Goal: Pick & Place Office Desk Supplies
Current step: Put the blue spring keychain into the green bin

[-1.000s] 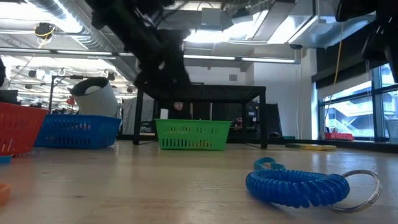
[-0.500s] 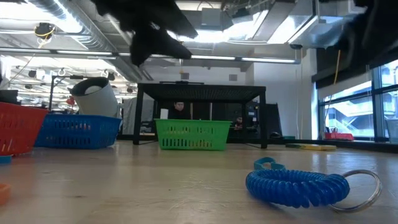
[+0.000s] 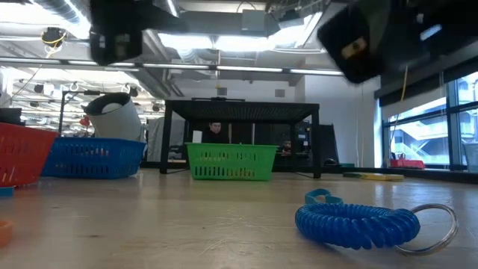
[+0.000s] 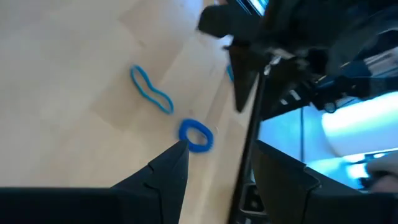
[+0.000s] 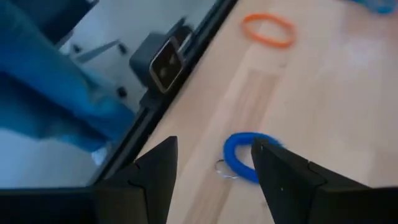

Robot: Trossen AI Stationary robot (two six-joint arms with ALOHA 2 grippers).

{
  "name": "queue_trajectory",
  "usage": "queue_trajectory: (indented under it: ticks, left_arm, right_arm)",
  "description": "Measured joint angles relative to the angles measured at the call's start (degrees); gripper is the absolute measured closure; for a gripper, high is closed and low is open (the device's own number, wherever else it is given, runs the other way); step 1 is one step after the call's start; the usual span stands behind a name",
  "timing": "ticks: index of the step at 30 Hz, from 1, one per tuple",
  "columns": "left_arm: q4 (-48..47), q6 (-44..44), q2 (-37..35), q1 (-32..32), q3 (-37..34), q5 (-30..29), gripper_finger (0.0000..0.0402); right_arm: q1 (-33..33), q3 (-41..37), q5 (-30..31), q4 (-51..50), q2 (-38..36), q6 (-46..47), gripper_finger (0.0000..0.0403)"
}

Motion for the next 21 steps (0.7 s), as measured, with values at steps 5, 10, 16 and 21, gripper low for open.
queue_trajectory:
  ticks: [5,10,16,21]
  left_arm:
    - [0.02,-5.06,0.0,-3.09,0.0,-2.25,0.0233]
    - [0.02,-7.08,0.0,-5.09,0.0,-6.9,0.0233]
    - [0.0,-7.56,0.0,-5.58,0.0,-8.4,0.0233]
    - [-0.02,-7.0,0.0,-5.58,0.0,-8.38,0.0233]
  right_arm:
    - [-0.82,0.0,-3.29,1.8,5.51,-3.12,0.0195]
    - [-1.22,0.02,-0.29,2.88,8.43,-7.0,0.0195]
    - [-1.35,1.54,-0.27,3.13,11.52,-13.02,0.0195]
    - [-1.33,4.27,-0.29,3.33,14.7,-12.85,0.0195]
